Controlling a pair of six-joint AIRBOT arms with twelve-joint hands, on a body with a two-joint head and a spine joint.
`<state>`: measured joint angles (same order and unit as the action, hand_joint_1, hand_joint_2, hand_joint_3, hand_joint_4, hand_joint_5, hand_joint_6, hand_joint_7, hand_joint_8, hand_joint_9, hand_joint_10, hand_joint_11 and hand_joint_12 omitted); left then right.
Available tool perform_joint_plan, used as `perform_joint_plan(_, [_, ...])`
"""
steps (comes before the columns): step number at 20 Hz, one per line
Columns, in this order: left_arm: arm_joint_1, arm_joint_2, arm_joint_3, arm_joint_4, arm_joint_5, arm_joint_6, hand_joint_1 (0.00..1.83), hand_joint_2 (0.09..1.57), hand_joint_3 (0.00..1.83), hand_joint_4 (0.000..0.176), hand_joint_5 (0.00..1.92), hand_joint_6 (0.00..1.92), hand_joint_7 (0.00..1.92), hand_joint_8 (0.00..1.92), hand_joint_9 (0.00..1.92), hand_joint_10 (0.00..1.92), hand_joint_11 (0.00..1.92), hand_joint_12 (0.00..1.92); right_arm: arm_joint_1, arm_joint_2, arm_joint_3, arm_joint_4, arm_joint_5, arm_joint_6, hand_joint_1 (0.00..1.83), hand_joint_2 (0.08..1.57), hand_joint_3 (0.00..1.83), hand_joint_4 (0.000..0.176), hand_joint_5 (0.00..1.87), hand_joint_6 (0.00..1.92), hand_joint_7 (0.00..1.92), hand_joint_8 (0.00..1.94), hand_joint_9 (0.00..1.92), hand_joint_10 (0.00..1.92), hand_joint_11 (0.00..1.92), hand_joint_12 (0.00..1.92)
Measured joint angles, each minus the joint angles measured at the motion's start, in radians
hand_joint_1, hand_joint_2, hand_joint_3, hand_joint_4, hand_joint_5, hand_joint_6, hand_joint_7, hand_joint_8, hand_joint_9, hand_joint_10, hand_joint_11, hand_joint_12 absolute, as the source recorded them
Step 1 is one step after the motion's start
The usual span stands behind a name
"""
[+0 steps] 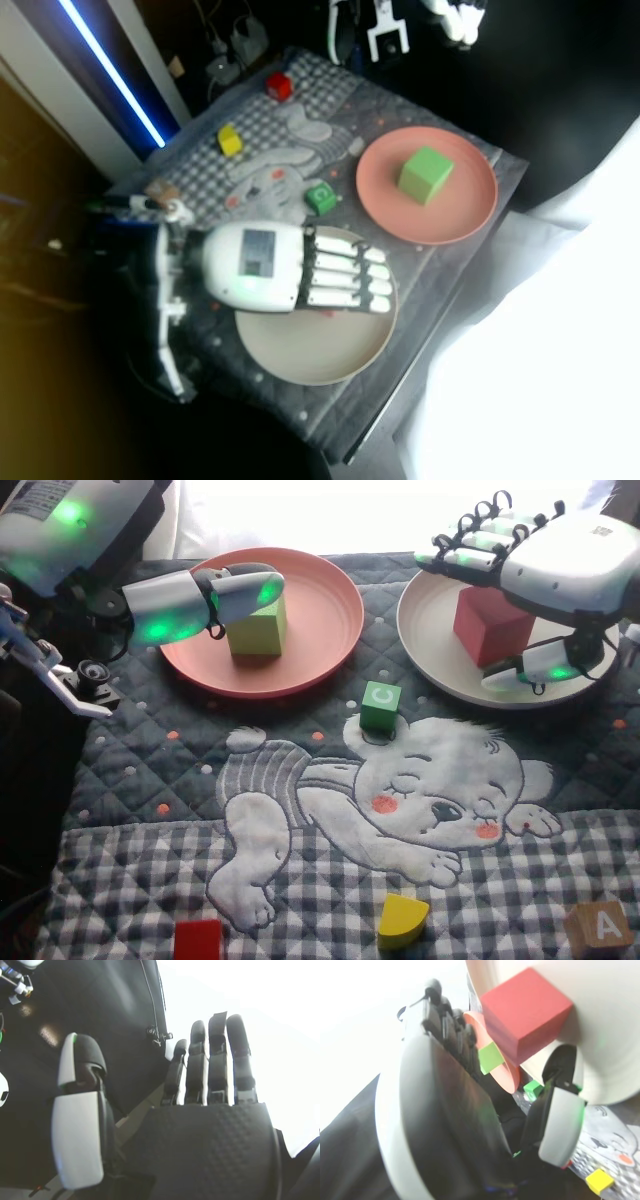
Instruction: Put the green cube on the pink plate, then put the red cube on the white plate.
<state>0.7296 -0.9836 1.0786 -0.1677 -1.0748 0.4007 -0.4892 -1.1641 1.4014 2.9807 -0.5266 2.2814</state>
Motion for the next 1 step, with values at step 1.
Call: perform_joint_plan(1, [0.003,0.006,-0.005,-0.003,-0.003,0.000,0.53,1.05,0.00,0.045,0.16,0.00,0.32,0.00,0.21,0.34,0.00,1.49,0.000,0.022,-0.023,0.000,-0.016,0.000,0.91,0.95,0.00,0.000,0.13,0.00,0.09,0.00,0.02,0.01,0.00,0.16])
